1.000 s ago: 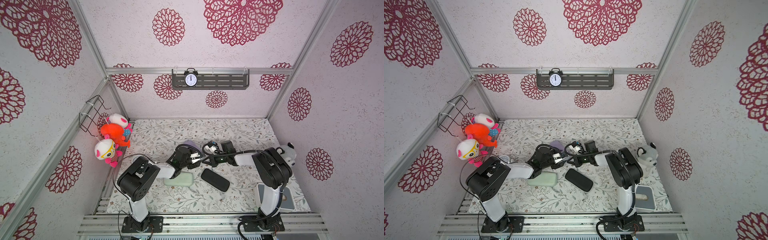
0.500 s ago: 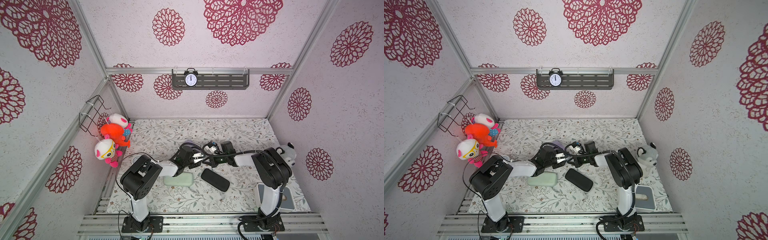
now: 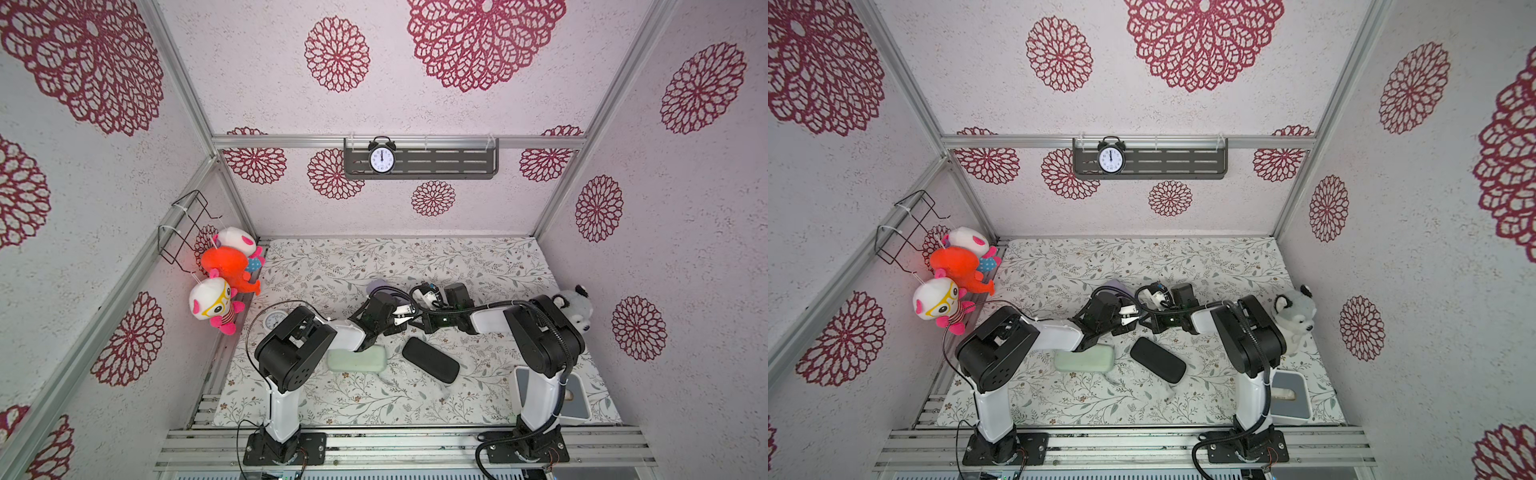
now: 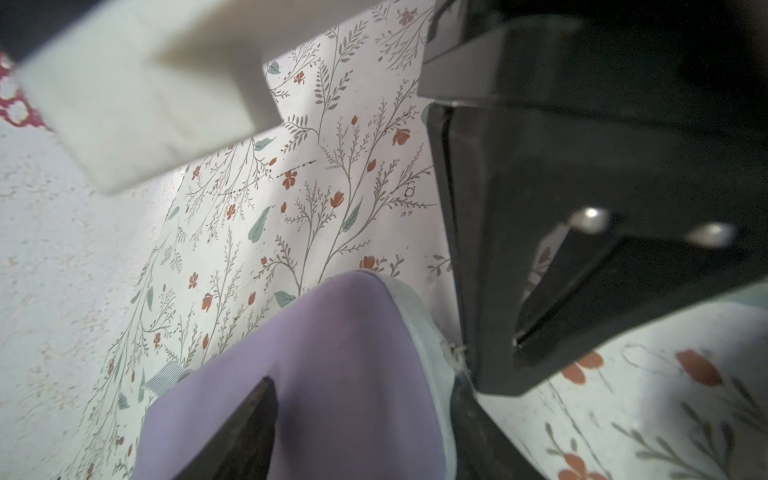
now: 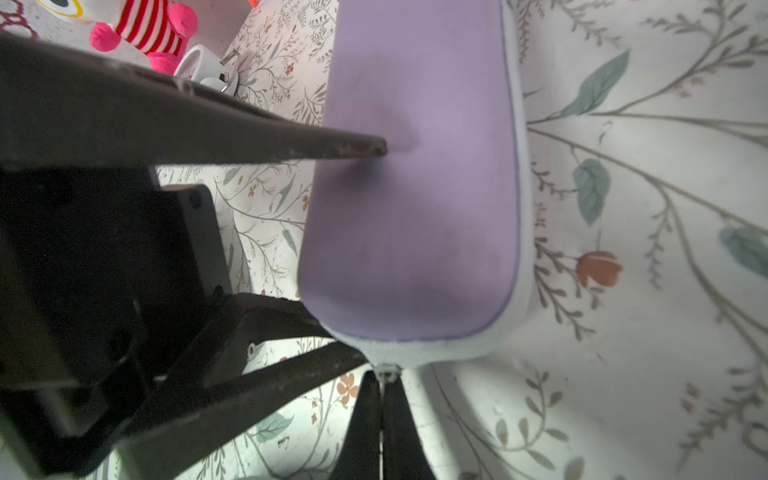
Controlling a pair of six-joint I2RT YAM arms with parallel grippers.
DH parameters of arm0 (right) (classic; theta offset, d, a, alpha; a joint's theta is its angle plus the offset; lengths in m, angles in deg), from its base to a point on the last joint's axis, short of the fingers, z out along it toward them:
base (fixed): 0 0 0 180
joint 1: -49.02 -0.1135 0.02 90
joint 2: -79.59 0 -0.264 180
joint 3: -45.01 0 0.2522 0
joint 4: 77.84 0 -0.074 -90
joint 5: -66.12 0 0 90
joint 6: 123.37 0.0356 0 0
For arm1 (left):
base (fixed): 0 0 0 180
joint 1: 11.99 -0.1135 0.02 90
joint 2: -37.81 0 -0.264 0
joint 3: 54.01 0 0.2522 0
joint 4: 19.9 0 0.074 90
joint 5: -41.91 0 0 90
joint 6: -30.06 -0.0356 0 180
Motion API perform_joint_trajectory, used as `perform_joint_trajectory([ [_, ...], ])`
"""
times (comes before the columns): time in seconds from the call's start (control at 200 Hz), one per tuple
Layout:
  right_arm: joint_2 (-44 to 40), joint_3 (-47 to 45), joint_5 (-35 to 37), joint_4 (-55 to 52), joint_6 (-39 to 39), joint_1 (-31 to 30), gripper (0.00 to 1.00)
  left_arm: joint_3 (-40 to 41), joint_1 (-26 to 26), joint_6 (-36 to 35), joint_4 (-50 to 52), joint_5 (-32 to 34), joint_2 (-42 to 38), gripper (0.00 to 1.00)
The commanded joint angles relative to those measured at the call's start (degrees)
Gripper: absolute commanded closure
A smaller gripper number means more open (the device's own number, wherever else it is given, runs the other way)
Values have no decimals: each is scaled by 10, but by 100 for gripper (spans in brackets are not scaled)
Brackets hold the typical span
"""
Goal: Put umbrellas into zippered umbrella sleeves
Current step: Adjust the umbrella sleeve at the center of the board.
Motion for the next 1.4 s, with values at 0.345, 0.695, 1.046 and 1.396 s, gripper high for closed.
perform_joint_trajectory([
  [0.345,4,23,-127,64,21,-10,100,0,37,-28,-103,214,68,13],
  [0.695,9,35,-121,47,20,-5,100,6,25,-18,-79,167,53,23],
  [1.046,10,50,-120,33,17,-4,100,1,18,-6,-61,135,54,33],
  [1.396,19,72,-58,-6,9,14,100,62,6,78,-70,57,-67,1],
])
